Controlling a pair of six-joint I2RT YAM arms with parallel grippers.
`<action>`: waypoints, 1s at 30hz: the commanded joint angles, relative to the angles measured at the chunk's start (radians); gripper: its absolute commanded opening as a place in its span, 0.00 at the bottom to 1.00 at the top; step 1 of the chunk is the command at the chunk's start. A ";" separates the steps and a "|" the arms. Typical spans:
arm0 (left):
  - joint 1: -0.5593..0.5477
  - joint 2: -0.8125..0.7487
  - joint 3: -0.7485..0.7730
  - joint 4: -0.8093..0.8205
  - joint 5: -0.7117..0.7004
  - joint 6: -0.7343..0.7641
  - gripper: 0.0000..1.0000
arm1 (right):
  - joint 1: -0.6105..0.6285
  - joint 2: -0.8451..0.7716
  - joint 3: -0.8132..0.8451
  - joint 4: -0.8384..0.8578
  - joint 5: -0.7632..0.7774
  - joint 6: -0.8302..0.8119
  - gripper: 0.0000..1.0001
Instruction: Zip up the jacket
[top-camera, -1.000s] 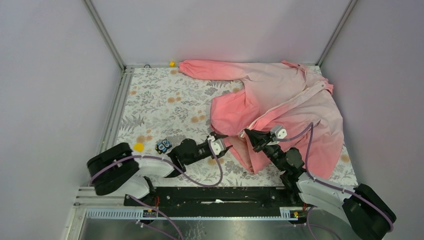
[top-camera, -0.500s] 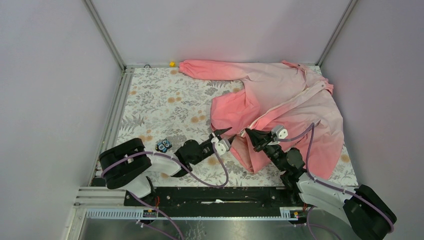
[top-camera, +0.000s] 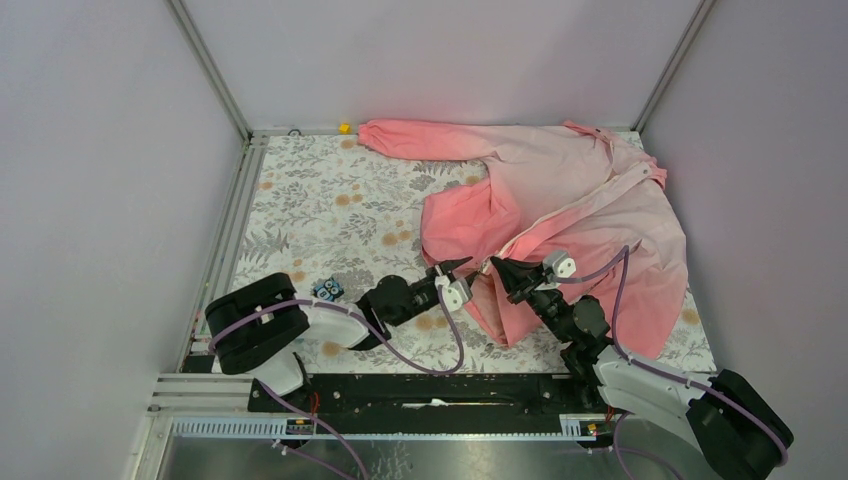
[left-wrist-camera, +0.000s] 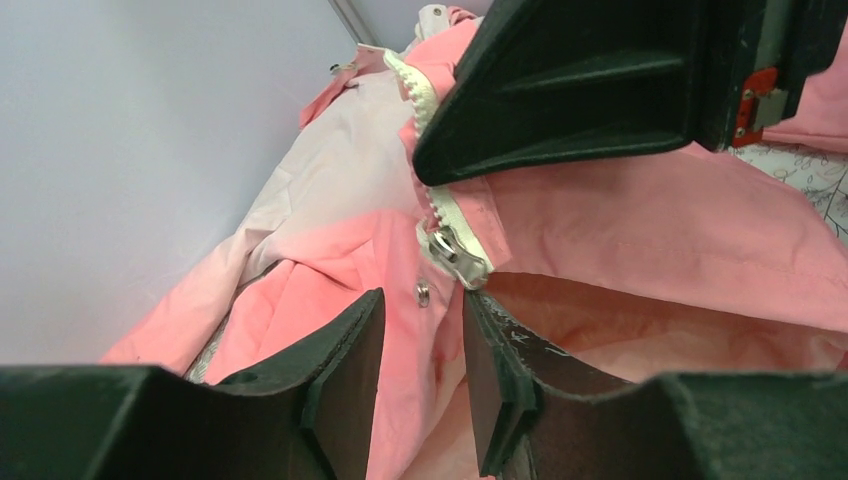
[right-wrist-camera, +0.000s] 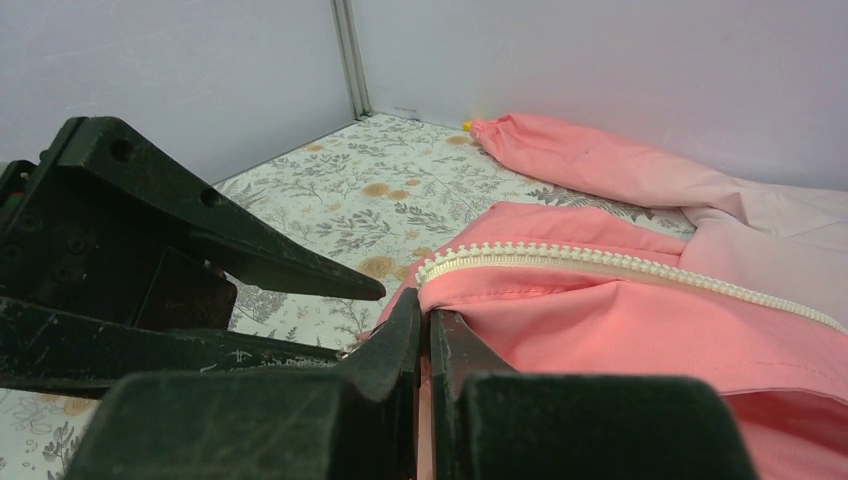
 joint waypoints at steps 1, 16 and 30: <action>-0.005 -0.013 0.015 0.007 0.024 0.016 0.41 | -0.001 -0.023 -0.165 0.095 0.005 0.001 0.00; -0.023 0.040 0.058 0.001 -0.022 0.066 0.34 | -0.001 -0.013 -0.161 0.098 -0.001 0.004 0.00; -0.083 0.065 -0.021 0.195 -0.137 0.168 0.00 | -0.003 -0.129 0.071 -0.505 0.299 0.349 0.00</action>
